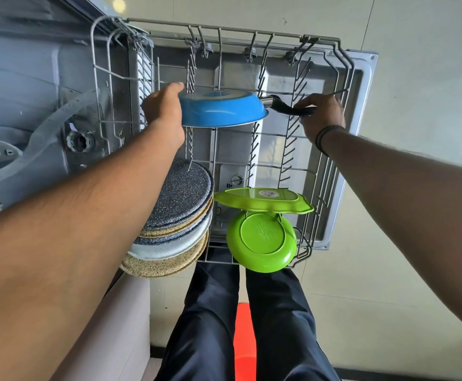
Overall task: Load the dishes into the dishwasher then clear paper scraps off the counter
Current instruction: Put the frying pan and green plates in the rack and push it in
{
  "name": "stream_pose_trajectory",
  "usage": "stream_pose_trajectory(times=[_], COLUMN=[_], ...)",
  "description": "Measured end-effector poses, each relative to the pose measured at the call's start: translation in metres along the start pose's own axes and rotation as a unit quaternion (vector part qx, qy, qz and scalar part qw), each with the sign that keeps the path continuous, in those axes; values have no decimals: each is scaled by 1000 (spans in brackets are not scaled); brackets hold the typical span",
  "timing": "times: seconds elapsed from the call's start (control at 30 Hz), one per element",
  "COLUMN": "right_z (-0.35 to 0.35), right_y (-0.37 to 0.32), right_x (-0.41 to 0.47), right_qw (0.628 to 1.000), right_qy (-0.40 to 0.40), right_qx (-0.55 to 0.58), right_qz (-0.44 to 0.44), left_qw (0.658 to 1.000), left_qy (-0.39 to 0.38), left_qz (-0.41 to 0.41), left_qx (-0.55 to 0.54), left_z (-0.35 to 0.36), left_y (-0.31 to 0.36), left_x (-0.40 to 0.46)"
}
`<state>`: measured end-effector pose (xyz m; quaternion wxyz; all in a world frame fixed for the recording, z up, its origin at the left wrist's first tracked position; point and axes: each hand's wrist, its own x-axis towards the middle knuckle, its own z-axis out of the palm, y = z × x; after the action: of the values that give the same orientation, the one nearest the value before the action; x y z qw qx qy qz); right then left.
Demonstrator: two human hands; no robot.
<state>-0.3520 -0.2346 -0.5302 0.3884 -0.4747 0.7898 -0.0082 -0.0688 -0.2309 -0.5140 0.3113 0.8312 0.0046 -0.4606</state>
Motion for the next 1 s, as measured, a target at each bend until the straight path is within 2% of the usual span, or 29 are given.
stream_pose_trajectory(times=[0.13,0.33,0.47,0.67,0.9,1.0], right_z=[10,11,10,11,4,3], right_y=[1,-1,-2,8,2,3], right_x=[-13,-18,-16,-11,-6,-10], right_qw=[999,999,997,999,995,998], right_qy=[23,38,51,-5,-55,-10], right_qx=[-30,15,48,-38,-76,-38], right_qz=[-18,0,44,37,33,40], left_qw=[998,996,994,988,995,997], left_qy=[-22,-30,-47,-99,-54,-8], left_qz=[-65,-87,-97,-106,-71,-79], left_qx=[3,10,21,52,36,-11], left_z=[-16,-22,-22,-14,-13,-15], left_y=[-4,-1,2,-2,-13,-10], left_x=[24,19,3,-13,0,1])
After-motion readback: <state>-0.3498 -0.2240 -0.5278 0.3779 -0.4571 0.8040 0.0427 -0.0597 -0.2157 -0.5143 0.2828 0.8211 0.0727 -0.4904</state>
